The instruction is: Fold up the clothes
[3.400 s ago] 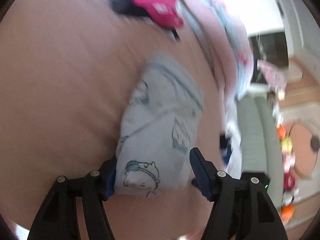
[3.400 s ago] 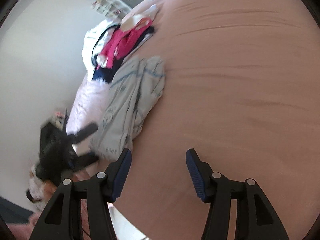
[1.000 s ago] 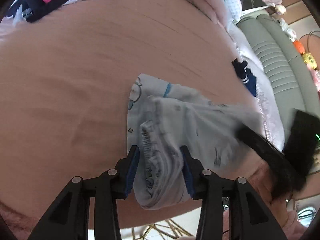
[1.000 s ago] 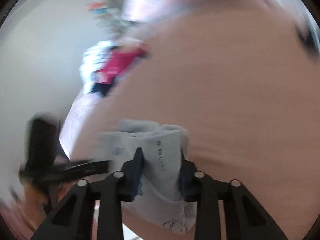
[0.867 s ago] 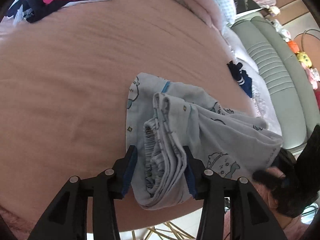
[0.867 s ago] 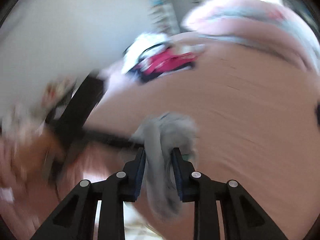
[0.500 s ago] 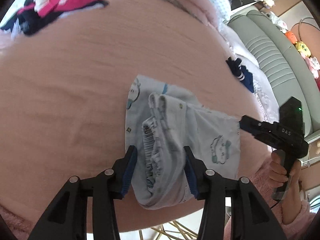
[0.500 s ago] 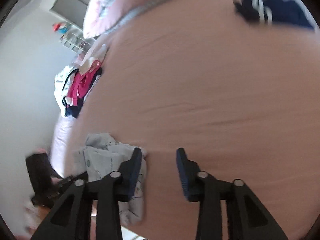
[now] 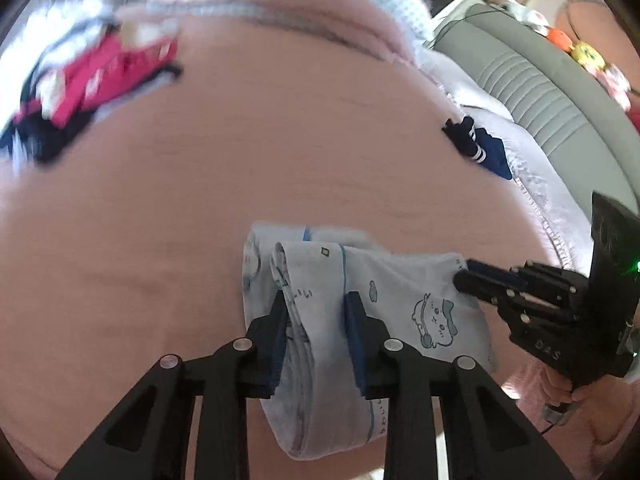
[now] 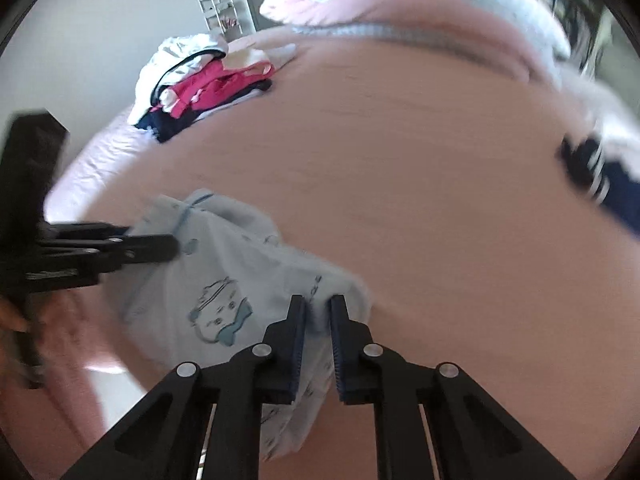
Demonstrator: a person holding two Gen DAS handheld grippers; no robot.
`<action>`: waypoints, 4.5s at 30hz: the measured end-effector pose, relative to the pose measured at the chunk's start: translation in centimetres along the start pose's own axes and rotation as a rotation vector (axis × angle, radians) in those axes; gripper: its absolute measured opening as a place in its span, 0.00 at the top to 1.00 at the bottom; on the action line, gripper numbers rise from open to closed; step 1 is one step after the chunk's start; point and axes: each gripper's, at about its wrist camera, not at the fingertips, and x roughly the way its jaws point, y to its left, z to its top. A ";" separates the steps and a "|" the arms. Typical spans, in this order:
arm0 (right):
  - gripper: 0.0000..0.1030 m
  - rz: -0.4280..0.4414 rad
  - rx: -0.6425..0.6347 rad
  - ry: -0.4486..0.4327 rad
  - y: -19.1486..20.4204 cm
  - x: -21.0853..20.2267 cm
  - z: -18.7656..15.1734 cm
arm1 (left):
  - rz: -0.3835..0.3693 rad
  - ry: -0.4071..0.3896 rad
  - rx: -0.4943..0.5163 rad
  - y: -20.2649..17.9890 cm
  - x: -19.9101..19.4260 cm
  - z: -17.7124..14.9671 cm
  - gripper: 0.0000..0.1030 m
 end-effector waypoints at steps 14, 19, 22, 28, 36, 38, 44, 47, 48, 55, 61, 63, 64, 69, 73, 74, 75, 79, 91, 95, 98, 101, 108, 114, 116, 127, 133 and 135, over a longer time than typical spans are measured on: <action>0.62 0.203 0.222 0.007 -5.5 -0.8 0.2 | -0.067 -0.010 -0.045 1.5 0.6 0.1 0.70; 0.85 0.199 0.174 0.057 -4.3 1.5 -0.4 | -0.017 -0.018 0.025 0.7 1.5 0.1 0.87; 0.92 0.105 0.083 -0.017 -3.0 1.5 0.6 | 0.010 -0.087 0.086 -0.5 1.2 1.2 0.89; 0.92 -0.042 0.090 -0.012 -4.3 3.4 -1.1 | 0.038 0.022 -0.009 1.6 4.3 1.9 0.77; 0.89 0.067 0.220 -0.153 -6.0 -1.2 0.1 | 0.058 -0.209 0.069 -0.2 -2.0 0.4 0.68; 0.89 0.054 0.136 -0.102 -4.2 0.3 0.0 | 0.019 -0.153 0.147 -2.3 -0.1 -0.1 0.68; 0.96 0.017 -0.010 0.008 -1.3 4.0 -0.1 | 0.133 -0.016 0.284 -3.9 3.5 -0.8 0.68; 0.94 -0.118 0.093 0.006 -4.6 3.7 -0.2 | 0.136 -0.006 0.265 -3.2 3.0 -0.8 0.64; 0.94 -0.148 0.136 0.015 -5.9 3.6 -0.5 | 0.138 -0.008 0.267 -3.4 3.0 -0.9 0.64; 0.77 0.041 0.220 -0.067 -4.8 -2.1 -1.1 | 0.149 -0.024 0.280 -4.6 2.6 -1.6 0.65; 0.75 0.038 0.029 -0.023 2.1 -1.1 -2.8 | 0.143 -0.049 0.309 -5.7 2.9 -1.8 0.64; 0.75 -0.029 -0.017 0.019 2.7 0.2 -3.1 | 0.104 -0.050 0.283 -5.5 2.8 -1.1 0.64; 0.75 -0.056 -0.007 0.037 2.5 0.8 -3.2 | 0.111 -0.059 0.270 -5.5 2.4 -1.1 0.64; 0.75 -0.301 0.133 0.086 -1.8 0.5 -4.1 | 0.113 -0.060 0.246 -4.8 0.4 -2.2 0.64; 0.75 -0.156 0.178 -0.051 -2.4 -2.2 -2.2 | 0.112 -0.045 0.255 -5.0 -0.2 -3.1 0.64; 0.75 -0.128 0.109 -0.090 -0.9 -3.0 -1.4 | 0.103 -0.049 0.251 -5.1 -0.5 -3.2 0.64; 0.75 -0.087 0.031 -0.105 0.7 -3.2 -0.5 | 0.090 -0.044 0.247 -5.1 -0.5 -3.3 0.64; 0.75 0.013 -0.284 -0.032 6.9 -0.5 1.7 | 0.112 -0.019 0.276 -5.3 0.8 -3.5 0.64; 0.71 -0.190 -0.135 0.049 -1.3 3.1 0.5 | 0.153 0.016 0.325 -5.1 2.0 -3.4 0.64; 0.74 -0.179 0.000 0.037 -4.7 2.0 1.2 | 0.085 -0.059 0.264 -5.3 0.6 -2.7 0.63; 0.74 -0.005 0.021 -0.089 -3.7 -1.8 1.9 | 0.092 -0.031 0.328 -6.8 2.1 -2.5 0.63; 0.74 0.088 -0.125 -0.095 0.4 -2.6 1.2 | 0.128 0.013 0.383 -7.5 4.0 -2.9 0.63; 0.76 0.051 -0.252 0.047 1.0 2.4 0.0 | 0.134 0.046 0.534 -8.6 4.6 -3.7 0.60; 0.78 0.001 -0.195 0.042 -0.4 2.4 0.2 | 0.216 0.055 0.624 -10.3 4.4 -5.5 0.59; 0.80 -0.022 -0.178 0.043 -0.7 2.1 0.1 | 0.227 0.060 0.655 -10.7 4.1 -5.9 0.59; 0.64 -0.101 -0.033 0.020 -3.8 0.0 1.2 | 0.192 0.132 0.709 -11.0 2.2 -5.2 0.59; 0.64 0.089 -0.032 -0.074 -2.8 -3.5 1.6 | 0.077 0.049 0.477 -11.3 2.1 -4.3 0.59; 0.64 0.098 -0.105 -0.047 -1.3 -3.1 1.3 | 0.079 0.046 0.465 -11.5 2.5 -4.8 0.59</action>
